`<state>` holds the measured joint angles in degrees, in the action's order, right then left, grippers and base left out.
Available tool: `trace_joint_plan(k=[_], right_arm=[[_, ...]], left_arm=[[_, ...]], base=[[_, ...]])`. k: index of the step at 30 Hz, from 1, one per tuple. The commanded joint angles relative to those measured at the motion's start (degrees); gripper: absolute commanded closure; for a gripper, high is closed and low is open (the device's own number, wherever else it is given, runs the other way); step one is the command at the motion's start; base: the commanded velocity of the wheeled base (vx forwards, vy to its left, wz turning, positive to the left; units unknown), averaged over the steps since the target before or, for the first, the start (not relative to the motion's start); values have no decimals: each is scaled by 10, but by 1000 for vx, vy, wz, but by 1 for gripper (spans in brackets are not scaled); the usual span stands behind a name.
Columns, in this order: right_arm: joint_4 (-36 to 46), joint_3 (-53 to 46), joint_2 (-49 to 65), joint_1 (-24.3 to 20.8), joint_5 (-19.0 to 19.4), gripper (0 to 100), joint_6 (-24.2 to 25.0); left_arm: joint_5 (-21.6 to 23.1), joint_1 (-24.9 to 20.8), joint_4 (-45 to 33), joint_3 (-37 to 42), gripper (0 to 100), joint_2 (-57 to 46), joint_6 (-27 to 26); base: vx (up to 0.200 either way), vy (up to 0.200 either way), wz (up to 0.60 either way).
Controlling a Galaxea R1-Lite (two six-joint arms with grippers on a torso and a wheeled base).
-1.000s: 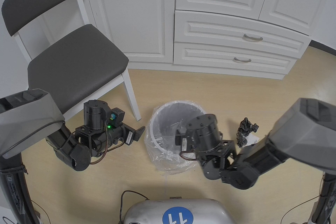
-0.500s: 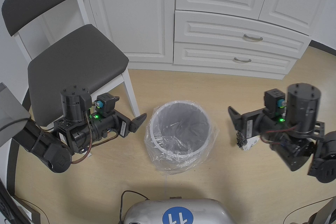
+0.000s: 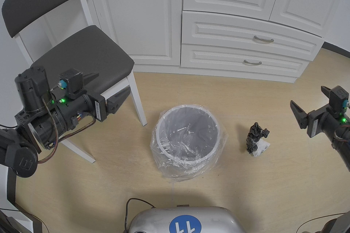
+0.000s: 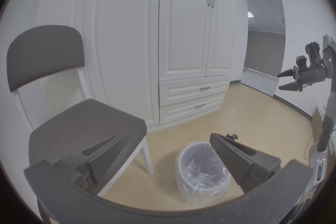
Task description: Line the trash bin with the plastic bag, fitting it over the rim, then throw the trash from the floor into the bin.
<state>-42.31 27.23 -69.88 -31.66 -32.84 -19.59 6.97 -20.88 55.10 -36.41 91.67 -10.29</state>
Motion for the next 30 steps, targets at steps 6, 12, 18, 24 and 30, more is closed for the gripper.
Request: trace_joint_plan(k=[6,12,18,24,30], right_arm=[[11,-32,153,5,10,0,-69],[11,-25,131,24,10,0,-62],[11,20,22,94,38,0,-14],[17,45,-78,153,61,0,61],[56,123,-255,207,100,0,154]], left_arm=[[-6,-6,-10,-17,0,-62,7],[-6,-6,-53,-46,0,-58,9],[-5,-14,-203,-180,0,-18,7],[-6,-13,-283,-247,0,41,18],[-9,-9,-226,-184,0,57,74]], base=[[0,0,0],[0,0,0],[0,0,0],[0,0,0],[0,0,0]])
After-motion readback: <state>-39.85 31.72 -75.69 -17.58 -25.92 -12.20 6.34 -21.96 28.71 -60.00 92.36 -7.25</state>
